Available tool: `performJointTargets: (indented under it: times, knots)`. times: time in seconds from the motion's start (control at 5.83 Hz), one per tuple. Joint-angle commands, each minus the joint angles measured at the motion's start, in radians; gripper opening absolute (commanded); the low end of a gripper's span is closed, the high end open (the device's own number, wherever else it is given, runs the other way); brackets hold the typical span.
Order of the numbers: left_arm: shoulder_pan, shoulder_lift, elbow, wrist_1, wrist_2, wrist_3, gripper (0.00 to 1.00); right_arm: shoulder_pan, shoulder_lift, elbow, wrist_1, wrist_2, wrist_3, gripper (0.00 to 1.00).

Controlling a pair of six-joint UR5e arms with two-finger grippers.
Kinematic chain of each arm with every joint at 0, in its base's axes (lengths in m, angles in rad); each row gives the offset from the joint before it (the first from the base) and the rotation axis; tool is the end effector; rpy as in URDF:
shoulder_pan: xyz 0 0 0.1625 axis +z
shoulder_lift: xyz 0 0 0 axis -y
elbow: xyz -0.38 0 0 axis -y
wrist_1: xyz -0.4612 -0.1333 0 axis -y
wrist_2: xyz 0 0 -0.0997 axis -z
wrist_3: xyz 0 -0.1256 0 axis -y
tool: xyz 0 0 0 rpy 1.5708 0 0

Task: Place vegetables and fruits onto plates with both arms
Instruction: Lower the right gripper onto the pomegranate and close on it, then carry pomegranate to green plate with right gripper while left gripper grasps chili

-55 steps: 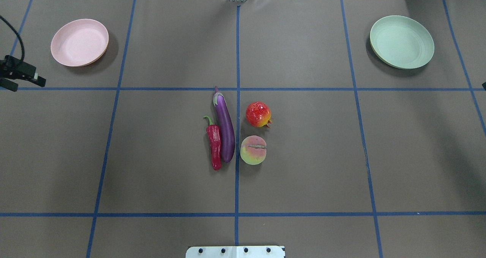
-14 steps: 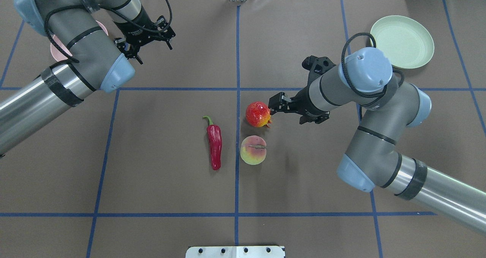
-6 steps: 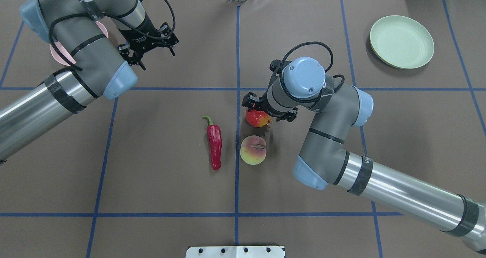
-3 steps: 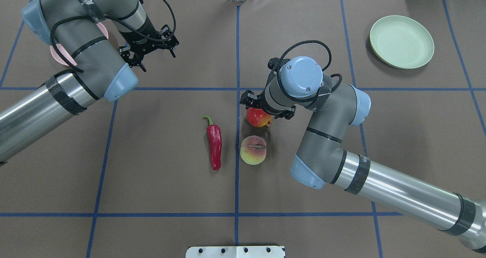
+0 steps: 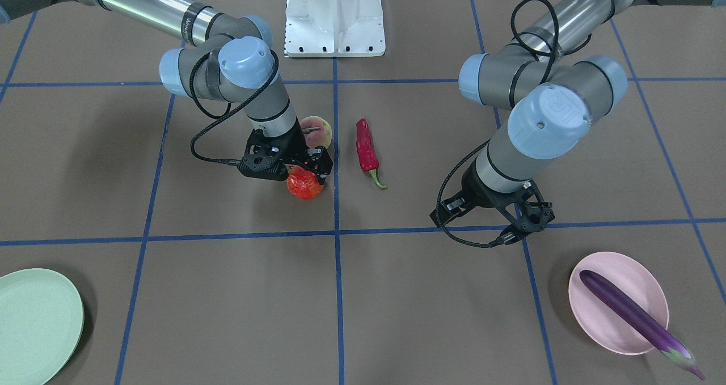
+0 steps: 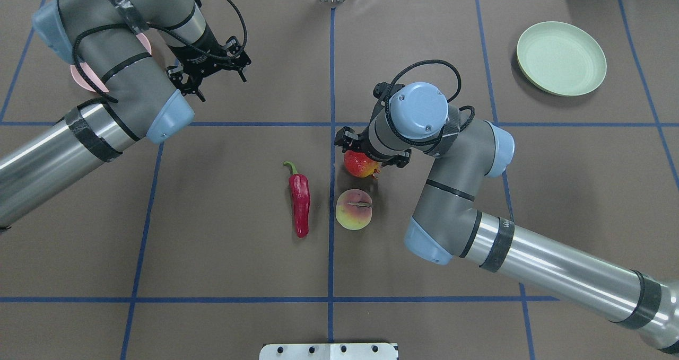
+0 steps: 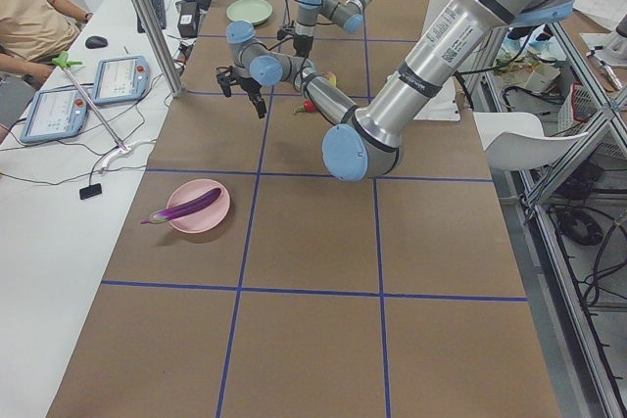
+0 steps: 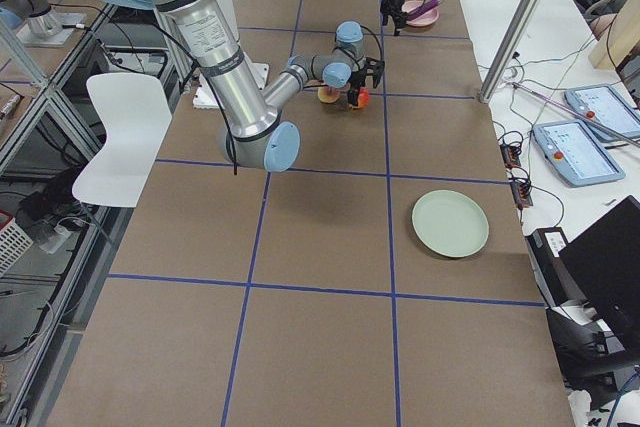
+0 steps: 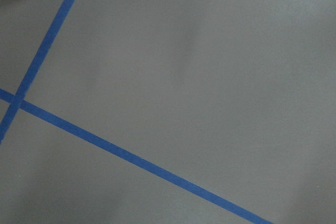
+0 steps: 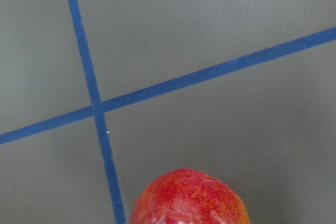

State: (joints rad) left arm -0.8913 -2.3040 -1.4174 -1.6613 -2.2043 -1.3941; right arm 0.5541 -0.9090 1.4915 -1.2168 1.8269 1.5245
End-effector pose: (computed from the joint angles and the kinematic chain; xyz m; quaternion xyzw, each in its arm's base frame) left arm 0.4450 -0.6447 0.2096 -0.0941 0.4188 -0.2179 0.8765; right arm -0.6062 -0.4944 0.2003 0.0235 -0.4613 0.1665 0.8712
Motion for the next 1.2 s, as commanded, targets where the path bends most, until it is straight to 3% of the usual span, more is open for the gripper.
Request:
performJointTargets:
  times: [0.0, 0.17, 0.51, 0.69, 1.03]
  knots:
    - [0.000, -0.002, -0.002, 0.001, 0.000, -0.002, 1.00, -0.003, 0.002, -0.023, 0.040, -0.008, 0.003, 0.72]
    - [0.018, -0.002, -0.015, 0.000, 0.000, -0.031, 1.00, -0.003, -0.001, -0.024, 0.046, -0.006, 0.011, 0.01]
    - [0.119, -0.002, -0.063, 0.000, 0.058, -0.144, 1.00, 0.024, -0.011, 0.001, 0.048, 0.012, 0.013, 0.00]
    - [0.185, -0.002, -0.084, 0.000, 0.113, -0.155, 1.00, 0.093, -0.046, 0.036, 0.048, 0.090, 0.010, 0.00]
    - [0.341, -0.005, -0.086, 0.003, 0.254, -0.190, 1.00, 0.309, -0.088, 0.014, 0.034, 0.202, -0.085, 0.00]
